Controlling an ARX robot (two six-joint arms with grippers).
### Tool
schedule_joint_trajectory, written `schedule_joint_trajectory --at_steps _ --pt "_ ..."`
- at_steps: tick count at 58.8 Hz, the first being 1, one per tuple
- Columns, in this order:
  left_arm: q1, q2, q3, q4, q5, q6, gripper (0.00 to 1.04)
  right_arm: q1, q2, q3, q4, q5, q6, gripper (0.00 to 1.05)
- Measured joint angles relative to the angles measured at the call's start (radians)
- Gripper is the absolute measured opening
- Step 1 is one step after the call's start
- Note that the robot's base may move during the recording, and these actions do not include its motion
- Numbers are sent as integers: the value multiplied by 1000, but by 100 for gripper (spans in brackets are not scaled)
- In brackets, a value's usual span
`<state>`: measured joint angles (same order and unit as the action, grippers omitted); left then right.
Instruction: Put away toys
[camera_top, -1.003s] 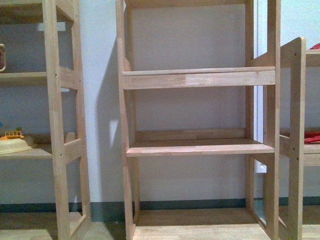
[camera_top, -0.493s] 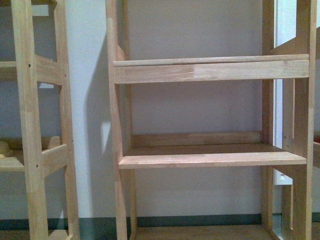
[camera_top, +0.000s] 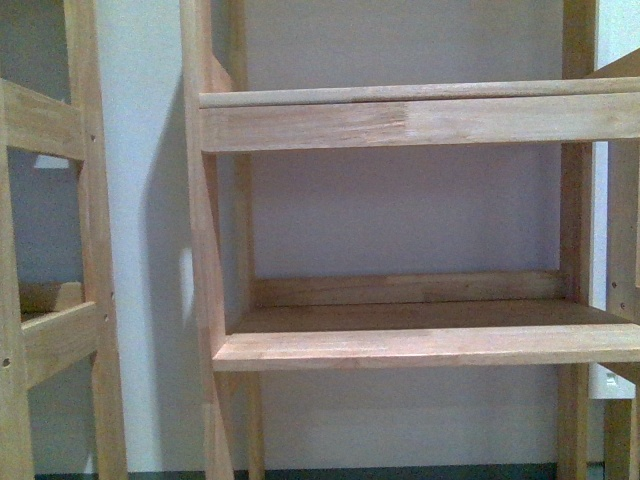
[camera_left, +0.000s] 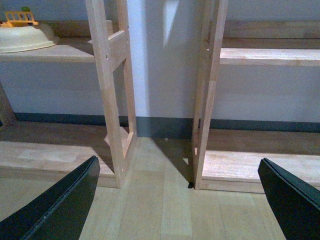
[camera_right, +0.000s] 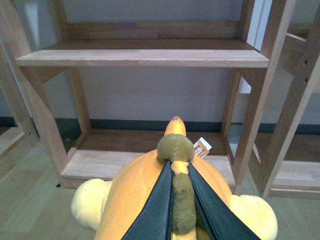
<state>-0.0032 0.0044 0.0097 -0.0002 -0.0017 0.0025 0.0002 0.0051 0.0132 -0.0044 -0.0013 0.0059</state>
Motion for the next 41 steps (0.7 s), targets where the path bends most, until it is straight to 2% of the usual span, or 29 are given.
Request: schedule_joint_trajectory --at_steps 41 --pt "0 0 0 0 0 0 99 0 0 0 0 0 0 6"
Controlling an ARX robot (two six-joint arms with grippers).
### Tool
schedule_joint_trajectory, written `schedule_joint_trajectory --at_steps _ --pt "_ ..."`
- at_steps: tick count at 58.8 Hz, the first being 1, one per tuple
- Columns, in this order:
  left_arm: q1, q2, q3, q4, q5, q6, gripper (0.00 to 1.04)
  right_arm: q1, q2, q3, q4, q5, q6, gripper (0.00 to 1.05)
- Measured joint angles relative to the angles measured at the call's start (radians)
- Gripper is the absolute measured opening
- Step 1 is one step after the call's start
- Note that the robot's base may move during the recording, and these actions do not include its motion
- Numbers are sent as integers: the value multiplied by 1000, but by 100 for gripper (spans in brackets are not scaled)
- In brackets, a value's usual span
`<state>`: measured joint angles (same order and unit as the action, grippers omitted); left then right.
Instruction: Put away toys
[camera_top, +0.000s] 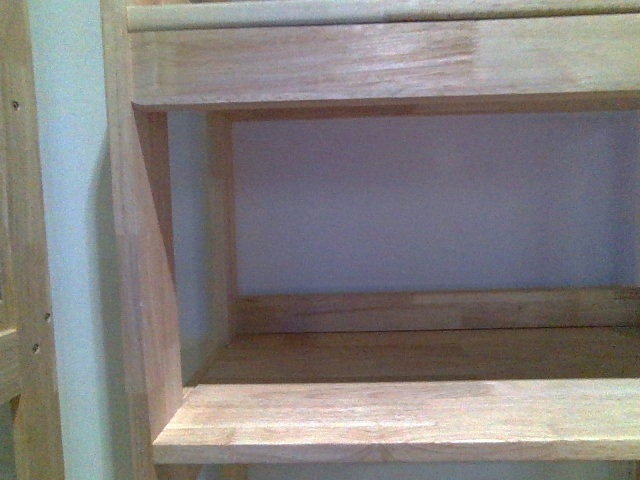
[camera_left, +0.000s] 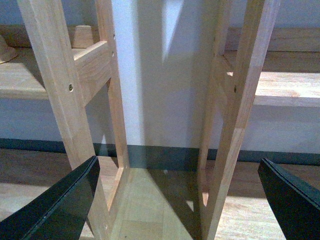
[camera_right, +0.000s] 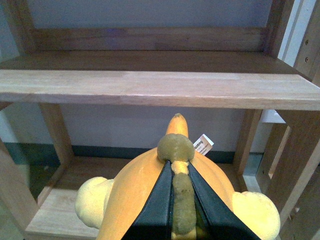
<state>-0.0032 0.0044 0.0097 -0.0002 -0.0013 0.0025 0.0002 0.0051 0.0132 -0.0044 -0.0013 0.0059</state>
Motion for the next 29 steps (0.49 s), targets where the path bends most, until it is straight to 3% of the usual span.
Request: schedule_joint_trajectory --at_steps 22,29 --pt "0 0 0 0 0 0 98 0 0 0 1 -3 1 6" --pt "0 0 0 0 0 0 99 -6 -8 -3 156 -76 29 6"
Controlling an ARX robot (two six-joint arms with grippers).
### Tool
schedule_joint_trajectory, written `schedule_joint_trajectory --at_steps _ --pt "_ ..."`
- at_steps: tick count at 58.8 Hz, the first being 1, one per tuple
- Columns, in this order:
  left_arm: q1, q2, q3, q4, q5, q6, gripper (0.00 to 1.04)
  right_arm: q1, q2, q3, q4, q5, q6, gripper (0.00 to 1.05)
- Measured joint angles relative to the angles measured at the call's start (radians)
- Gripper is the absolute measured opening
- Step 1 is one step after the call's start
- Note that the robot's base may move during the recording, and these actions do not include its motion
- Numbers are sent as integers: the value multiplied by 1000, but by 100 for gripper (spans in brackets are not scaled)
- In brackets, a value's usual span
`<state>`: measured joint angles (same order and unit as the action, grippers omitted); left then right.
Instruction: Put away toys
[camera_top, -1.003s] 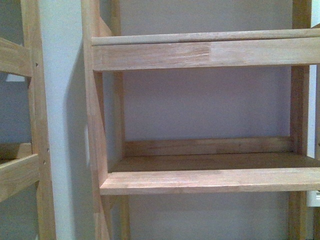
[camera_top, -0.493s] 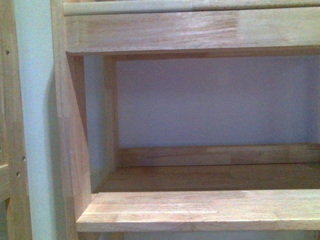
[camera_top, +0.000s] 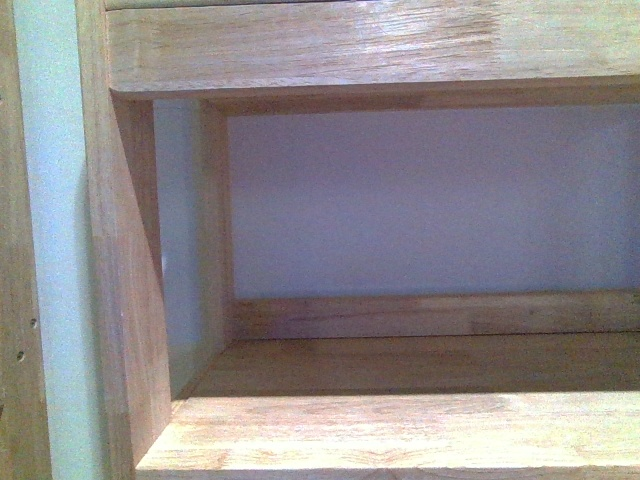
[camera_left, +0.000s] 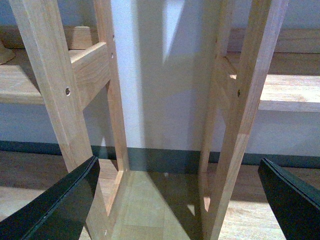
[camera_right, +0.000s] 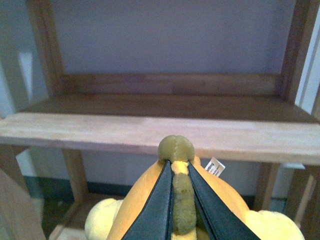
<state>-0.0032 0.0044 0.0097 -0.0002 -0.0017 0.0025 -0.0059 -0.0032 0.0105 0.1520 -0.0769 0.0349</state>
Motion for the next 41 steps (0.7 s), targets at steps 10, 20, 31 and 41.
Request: schedule_joint_trajectory --at_steps 10,20,31,41 --pt "0 0 0 0 0 0 99 52 26 3 37 68 -2 6" --pt "0 0 0 0 0 0 99 171 108 29 77 207 -48 6" --pt "0 0 0 0 0 0 99 270 201 139 133 316 -102 6" --pt "0 0 0 0 0 0 99 315 264 244 180 369 -165 6"
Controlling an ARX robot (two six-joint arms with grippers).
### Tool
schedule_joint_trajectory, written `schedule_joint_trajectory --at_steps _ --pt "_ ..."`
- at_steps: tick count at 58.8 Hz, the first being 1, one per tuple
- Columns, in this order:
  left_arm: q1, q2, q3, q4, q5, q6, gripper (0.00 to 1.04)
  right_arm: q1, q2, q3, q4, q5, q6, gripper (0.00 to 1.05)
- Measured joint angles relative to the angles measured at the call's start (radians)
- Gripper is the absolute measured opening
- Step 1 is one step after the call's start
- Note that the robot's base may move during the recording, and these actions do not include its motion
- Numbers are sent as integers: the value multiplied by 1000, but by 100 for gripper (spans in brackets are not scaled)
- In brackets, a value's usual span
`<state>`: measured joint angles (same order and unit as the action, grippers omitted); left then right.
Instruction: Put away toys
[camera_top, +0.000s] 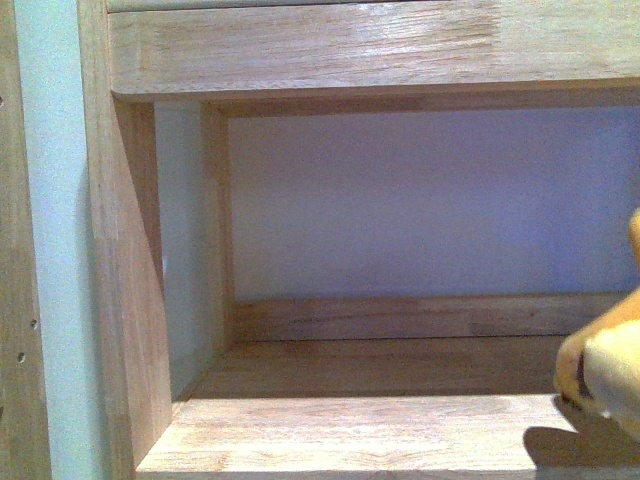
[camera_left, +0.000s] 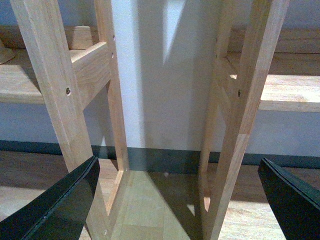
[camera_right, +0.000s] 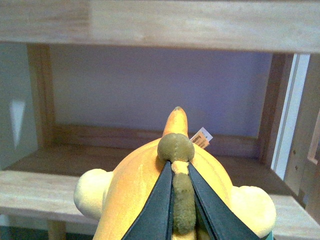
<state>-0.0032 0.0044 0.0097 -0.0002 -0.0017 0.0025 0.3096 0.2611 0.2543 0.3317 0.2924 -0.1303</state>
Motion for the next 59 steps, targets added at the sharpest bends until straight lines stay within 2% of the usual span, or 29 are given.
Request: schedule_joint_trajectory --at_steps 16,26,47,59 --pt "0 0 0 0 0 0 99 3 72 105 7 15 -55 6" --pt "0 0 0 0 0 0 99 34 127 209 5 64 -80 6" --pt "0 0 0 0 0 0 99 258 307 454 73 242 -208 6" --pt "0 0 0 0 0 0 98 357 407 586 127 283 -319 6"
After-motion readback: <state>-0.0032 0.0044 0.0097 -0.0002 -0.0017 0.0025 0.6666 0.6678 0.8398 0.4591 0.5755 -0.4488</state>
